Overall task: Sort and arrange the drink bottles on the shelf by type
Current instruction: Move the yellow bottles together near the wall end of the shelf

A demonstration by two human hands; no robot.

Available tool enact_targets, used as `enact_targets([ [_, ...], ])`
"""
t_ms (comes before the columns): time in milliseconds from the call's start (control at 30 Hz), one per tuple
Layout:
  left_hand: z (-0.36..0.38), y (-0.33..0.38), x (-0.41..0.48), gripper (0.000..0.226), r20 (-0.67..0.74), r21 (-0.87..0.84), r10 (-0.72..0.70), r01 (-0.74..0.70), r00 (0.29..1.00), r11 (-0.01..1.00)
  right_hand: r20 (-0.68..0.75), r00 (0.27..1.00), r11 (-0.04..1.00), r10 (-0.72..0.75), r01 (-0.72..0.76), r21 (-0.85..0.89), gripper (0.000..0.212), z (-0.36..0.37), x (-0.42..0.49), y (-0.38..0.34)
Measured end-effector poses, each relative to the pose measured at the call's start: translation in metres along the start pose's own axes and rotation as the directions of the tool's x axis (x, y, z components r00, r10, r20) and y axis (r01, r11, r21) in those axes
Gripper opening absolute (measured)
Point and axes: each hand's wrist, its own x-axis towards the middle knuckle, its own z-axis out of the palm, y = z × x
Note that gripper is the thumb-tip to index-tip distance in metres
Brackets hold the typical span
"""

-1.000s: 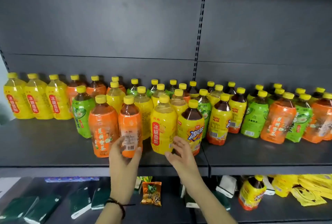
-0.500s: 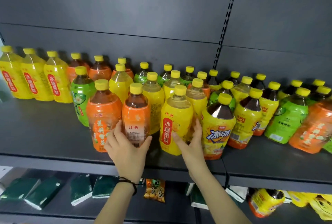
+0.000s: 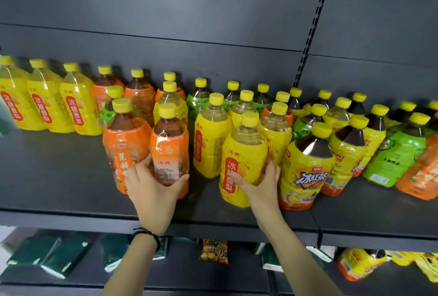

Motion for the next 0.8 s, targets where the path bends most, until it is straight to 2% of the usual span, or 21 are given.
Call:
enact_targets([
  [100, -0.001, -0.008, 0.011, 0.09, 0.057, -0.07, 0.022, -0.018, 0.998, 0.997, 0.064, 0.998, 0.997, 0.022, -0.027, 0.072, 0.116, 0.007, -0.003, -0.001],
  [233, 0.0, -0.007, 0.007, 0.09, 0.078, -0.154, -0.008, 0.02, 0.997, 0.988, 0.164, 0.986, 0.985, 0.028, -0.055, 0.162, 0.106, 0.017, -0.009, -0.005],
  [300, -0.002, 0.002, -0.008, 0.087, 0.032, -0.205, -0.02, 0.026, 0.999, 0.978, 0.19, 0.982, 0.986, 0.022, -0.053, 0.157, 0.103, 0.019, -0.011, -0.008],
  [367, -0.004, 0.011, -0.028, 0.076, -0.015, -0.258, 0.047, -0.05, 0.999, 0.965, 0.216, 0.976, 0.988, 0.015, -0.048, 0.145, 0.097, 0.02, -0.012, -0.009],
  [433, -0.004, 0.016, -0.04, 0.064, 0.079, -0.376, 0.138, -0.098, 0.987, 0.921, 0.245, 0.97, 0.987, 0.013, -0.052, 0.153, 0.095, 0.022, -0.014, -0.01],
  [533, 0.005, 0.019, -0.041, 0.072, 0.336, -0.473, 0.185, -0.004, 0.924, 0.881, 0.301, 0.953, 0.98, 0.009, -0.068, 0.188, 0.099, 0.02, -0.014, -0.005],
  [633, 0.015, 0.018, -0.036, 0.082, 0.399, -0.468, 0.211, 0.0, 0.892, 0.884, 0.357, 0.934, 0.974, 0.013, -0.093, 0.207, 0.099, 0.012, -0.009, -0.002],
  [700, 0.02, 0.019, -0.033, 0.087, 0.436, -0.481, 0.205, 0.035, 0.876, 0.876, 0.3, 0.954, 0.979, 0.005, -0.066, 0.195, 0.082, 0.005, -0.006, -0.001],
  [800, 0.025, 0.022, -0.031, 0.093, 0.504, -0.524, 0.181, 0.133, 0.844, 0.841, 0.05, 0.999, 0.984, 0.002, -0.011, 0.18, 0.053, -0.006, -0.002, 0.008],
])
